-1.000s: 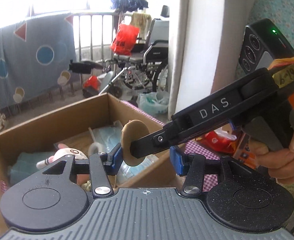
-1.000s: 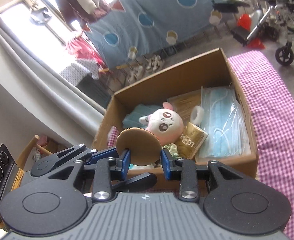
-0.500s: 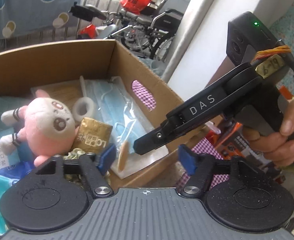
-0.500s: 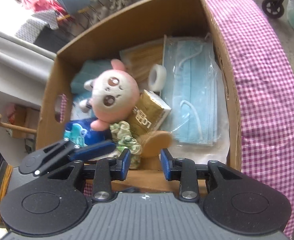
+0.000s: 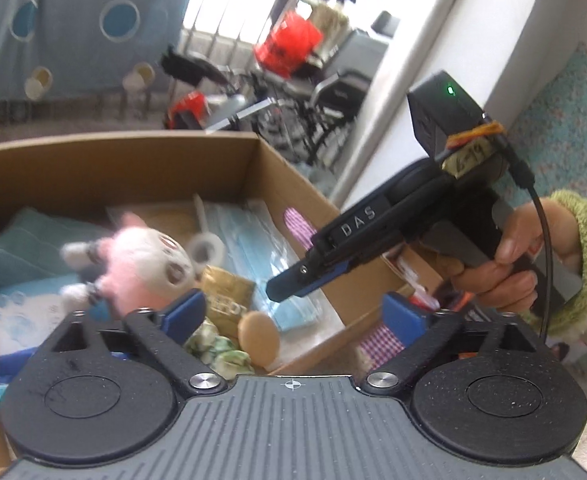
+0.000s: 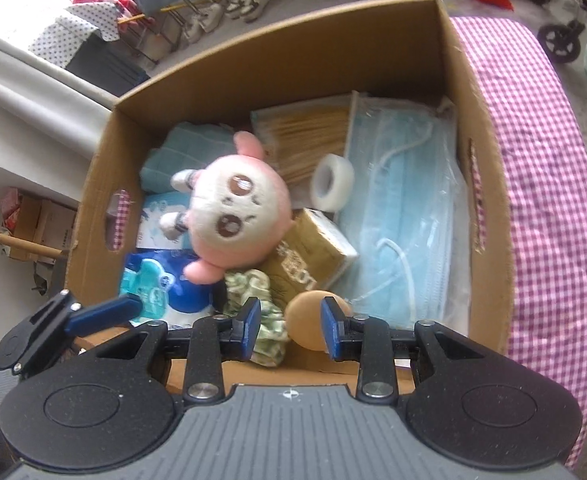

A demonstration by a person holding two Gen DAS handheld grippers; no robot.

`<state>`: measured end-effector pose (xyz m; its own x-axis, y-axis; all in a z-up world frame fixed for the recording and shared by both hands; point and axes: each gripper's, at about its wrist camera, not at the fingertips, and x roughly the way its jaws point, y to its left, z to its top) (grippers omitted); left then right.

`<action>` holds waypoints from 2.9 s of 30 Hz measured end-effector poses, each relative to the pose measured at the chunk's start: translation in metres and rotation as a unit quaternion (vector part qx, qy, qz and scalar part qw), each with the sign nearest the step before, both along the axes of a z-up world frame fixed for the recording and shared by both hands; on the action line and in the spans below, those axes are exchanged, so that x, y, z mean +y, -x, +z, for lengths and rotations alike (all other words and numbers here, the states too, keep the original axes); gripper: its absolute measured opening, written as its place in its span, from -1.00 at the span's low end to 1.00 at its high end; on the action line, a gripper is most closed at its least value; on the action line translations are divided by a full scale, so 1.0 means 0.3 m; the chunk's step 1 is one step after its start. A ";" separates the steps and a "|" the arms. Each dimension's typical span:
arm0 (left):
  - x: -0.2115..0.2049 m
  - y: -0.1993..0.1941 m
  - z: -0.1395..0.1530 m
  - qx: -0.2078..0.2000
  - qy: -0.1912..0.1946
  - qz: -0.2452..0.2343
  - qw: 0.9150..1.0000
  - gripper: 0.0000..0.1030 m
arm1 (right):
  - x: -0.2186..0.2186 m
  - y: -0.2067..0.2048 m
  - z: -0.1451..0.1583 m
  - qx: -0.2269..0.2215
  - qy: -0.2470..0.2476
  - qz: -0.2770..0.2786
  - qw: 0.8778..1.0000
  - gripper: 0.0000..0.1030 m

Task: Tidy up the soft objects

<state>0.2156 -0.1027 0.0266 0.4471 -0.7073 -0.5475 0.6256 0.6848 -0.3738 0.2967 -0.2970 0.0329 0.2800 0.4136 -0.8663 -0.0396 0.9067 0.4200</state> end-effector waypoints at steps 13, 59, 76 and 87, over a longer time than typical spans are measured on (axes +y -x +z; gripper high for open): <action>0.114 0.159 0.106 -0.058 -0.045 0.098 0.992 0.99 | 0.095 0.356 0.258 -0.260 0.045 -0.045 0.963 0.94; 0.111 0.138 0.070 0.025 -0.205 0.297 0.932 0.99 | 0.215 0.535 0.115 -0.272 0.169 -0.124 0.939 1.00; 0.081 0.147 0.065 0.022 -0.219 0.291 0.931 0.99 | 0.213 0.502 0.091 -0.253 0.195 -0.119 0.940 1.00; 0.088 0.148 0.062 0.026 -0.220 0.296 0.929 0.99 | 0.220 0.497 0.090 -0.254 0.202 -0.113 0.939 1.00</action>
